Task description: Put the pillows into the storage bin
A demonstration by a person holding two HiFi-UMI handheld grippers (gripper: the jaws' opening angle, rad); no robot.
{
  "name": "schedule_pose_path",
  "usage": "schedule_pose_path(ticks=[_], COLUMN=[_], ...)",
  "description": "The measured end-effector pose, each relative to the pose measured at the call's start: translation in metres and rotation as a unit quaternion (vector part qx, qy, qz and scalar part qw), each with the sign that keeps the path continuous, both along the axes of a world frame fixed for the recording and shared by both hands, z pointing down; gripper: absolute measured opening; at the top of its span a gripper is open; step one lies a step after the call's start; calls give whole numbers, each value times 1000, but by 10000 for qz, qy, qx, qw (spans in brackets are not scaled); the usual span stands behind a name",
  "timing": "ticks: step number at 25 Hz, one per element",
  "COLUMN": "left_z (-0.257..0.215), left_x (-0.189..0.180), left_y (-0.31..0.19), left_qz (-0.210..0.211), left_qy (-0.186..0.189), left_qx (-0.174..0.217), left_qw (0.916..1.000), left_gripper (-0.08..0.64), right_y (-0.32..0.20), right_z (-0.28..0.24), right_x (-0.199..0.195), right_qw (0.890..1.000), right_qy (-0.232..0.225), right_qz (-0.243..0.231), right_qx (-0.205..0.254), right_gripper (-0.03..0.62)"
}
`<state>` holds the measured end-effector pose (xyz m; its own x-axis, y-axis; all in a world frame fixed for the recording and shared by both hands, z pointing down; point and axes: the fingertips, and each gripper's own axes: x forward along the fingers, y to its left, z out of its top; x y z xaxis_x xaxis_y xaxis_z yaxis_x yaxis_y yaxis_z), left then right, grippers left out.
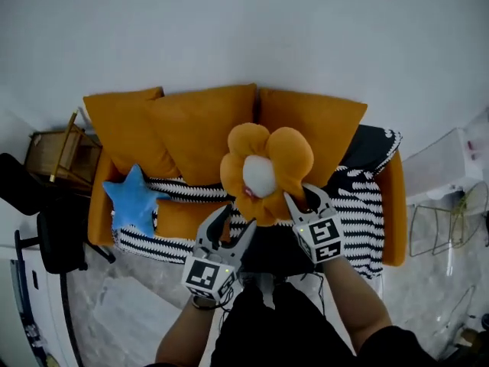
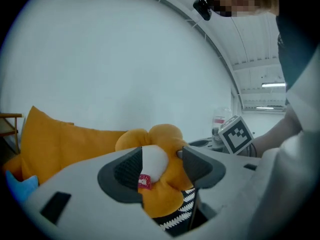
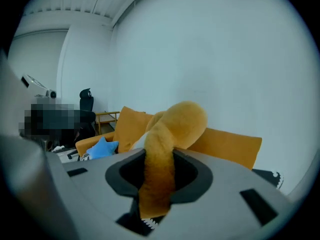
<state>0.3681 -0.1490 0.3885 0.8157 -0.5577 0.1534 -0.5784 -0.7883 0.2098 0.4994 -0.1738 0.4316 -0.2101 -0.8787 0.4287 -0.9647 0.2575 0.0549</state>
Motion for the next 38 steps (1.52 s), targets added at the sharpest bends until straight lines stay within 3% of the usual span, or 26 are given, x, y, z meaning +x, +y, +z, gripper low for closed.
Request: schedule_pose_path(ticks=[10, 16, 19, 26, 33, 38], left_z=[-70, -92, -100, -108, -104, -99], left_x=[-39, -70, -95, -143, -182, -197], left_y=[-16, -25, -28, -23, 1, 43], left_qz=[-374, -836, -1085, -1626, -2430, -3203], left_qy=[12, -114, -172, -371, -532, -560], left_qx=[692, 978, 1061, 1073, 930, 716], left_qw=[9969, 9916, 9883, 9801, 9641, 9429], left_gripper=[213, 95, 28, 6, 6, 6], right_y=[-22, -36, -43, -46, -32, -11], right_z=[-84, -111, -119, -127, -125, -119], right_x=[-54, -80, -104, -156, -198, -220], right_qw=[9966, 9919, 9891, 9812, 9663, 9459], right_qy=[4, -61, -111, -265, -483, -556], right_qz=[-505, -875, -1076, -1601, -2325, -3074], right_qx=[645, 918, 999, 1041, 994, 878], right_gripper=[114, 114, 114, 114, 113, 112])
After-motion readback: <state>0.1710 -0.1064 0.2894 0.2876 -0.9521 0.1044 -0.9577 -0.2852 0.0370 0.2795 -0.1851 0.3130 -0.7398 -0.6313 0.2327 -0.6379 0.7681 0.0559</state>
